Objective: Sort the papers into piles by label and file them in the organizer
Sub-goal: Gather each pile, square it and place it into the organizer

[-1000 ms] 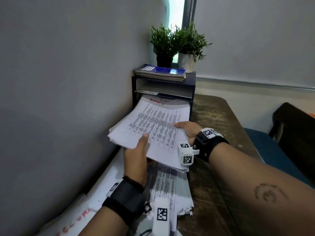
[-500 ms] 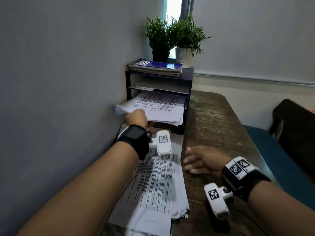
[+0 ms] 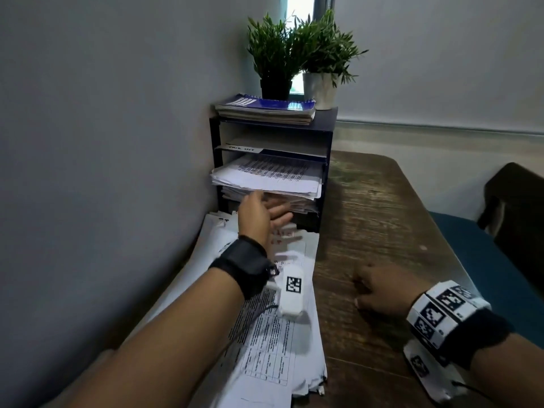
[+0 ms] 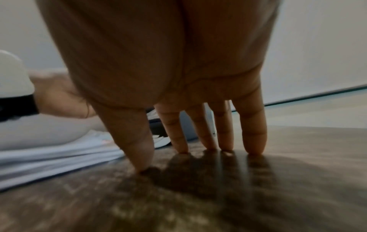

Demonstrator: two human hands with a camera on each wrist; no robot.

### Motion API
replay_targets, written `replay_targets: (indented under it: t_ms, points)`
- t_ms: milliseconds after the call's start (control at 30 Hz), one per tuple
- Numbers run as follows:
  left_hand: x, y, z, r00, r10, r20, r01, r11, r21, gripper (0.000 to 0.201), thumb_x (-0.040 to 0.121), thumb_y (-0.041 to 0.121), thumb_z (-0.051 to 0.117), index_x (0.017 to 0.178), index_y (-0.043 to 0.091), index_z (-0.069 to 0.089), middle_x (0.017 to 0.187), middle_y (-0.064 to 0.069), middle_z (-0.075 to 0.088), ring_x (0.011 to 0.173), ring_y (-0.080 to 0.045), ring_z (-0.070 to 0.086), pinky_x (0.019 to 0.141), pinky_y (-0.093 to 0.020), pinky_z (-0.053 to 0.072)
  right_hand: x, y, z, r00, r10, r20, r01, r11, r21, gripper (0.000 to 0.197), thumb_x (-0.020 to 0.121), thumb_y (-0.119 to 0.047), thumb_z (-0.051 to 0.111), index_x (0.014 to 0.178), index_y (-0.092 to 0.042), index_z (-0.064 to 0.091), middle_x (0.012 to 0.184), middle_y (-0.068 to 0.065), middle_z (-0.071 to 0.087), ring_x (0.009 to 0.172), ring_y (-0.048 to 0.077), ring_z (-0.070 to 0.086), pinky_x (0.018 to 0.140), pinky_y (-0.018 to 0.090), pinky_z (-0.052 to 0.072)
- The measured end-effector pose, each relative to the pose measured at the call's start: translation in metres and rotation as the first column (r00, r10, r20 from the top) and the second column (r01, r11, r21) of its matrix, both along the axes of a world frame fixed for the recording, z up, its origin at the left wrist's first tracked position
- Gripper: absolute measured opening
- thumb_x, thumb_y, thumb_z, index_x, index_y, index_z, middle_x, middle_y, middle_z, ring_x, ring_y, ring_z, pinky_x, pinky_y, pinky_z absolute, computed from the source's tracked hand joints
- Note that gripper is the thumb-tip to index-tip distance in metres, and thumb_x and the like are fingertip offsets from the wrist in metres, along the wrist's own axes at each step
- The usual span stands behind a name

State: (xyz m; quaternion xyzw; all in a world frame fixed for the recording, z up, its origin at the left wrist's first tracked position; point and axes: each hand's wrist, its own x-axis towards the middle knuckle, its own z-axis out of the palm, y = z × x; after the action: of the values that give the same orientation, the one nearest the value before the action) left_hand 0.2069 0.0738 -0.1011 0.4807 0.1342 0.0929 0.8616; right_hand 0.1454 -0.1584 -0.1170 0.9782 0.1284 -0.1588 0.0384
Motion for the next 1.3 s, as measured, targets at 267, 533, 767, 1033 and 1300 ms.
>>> replay_targets:
  t_ms: [267,533,767,1033,1300]
  points:
    - [0.021,0.005,0.004,1.000,0.013,-0.002,-0.012,0.999,0.047,0.040,0.110,0.028,0.027,0.129,0.000,0.049,0.099,-0.017,0.066,0.081,-0.027,0.070,0.071,-0.042,0.063,-0.004,0.004,-0.012,1.000,-0.014,0.005,0.014,1.000,-0.021,0.049,0.098,-0.047,0.046,0.141,-0.024,0.040,0.141,0.008,0.047,0.125,0.029,0.050,0.100,0.037,0.047]
    - [0.062,0.001,0.010,0.991,-0.061,-0.119,0.063,0.998,0.017,0.048,0.110,0.034,0.027,0.139,-0.001,0.043,0.129,-0.021,0.058,0.114,-0.037,0.064,0.064,-0.037,0.056,0.000,0.002,-0.013,1.000,-0.004,0.009,0.004,0.999,-0.041,0.051,0.096,-0.047,0.048,0.141,-0.024,0.041,0.140,0.008,0.048,0.124,0.029,0.051,0.100,0.039,0.048]
    - [0.083,0.004,0.014,0.966,-0.114,-0.233,0.147,0.981,0.126,0.050,0.106,0.051,0.028,0.081,0.009,0.041,0.064,-0.005,0.039,0.054,-0.018,0.043,0.043,-0.021,0.035,0.001,0.002,-0.013,1.000,0.008,0.013,-0.007,0.999,-0.043,0.055,0.097,-0.045,0.047,0.146,-0.023,0.037,0.142,0.010,0.047,0.127,0.030,0.050,0.097,0.035,0.045]
    - [0.008,0.031,-0.026,0.968,0.066,-0.241,0.181,0.484,0.856,0.050,0.089,0.051,0.058,0.103,0.004,0.066,0.114,-0.021,0.064,0.117,-0.039,0.060,0.097,-0.043,0.051,-0.004,0.006,-0.005,0.999,-0.004,0.041,0.006,0.999,-0.051,0.045,0.093,-0.046,0.050,0.131,-0.022,0.051,0.129,0.009,0.056,0.114,0.027,0.058,0.088,0.033,0.048]
    - [-0.034,0.071,-0.049,0.790,0.326,-0.519,0.532,0.056,0.845,0.096,0.069,0.075,0.054,0.138,0.009,0.047,0.151,-0.019,0.041,0.140,-0.042,0.035,0.117,-0.046,0.028,-0.020,0.008,0.001,0.995,-0.002,0.101,0.008,0.998,-0.060,0.047,0.094,-0.047,0.050,0.135,-0.022,0.051,0.132,0.011,0.059,0.118,0.030,0.058,0.093,0.034,0.048]
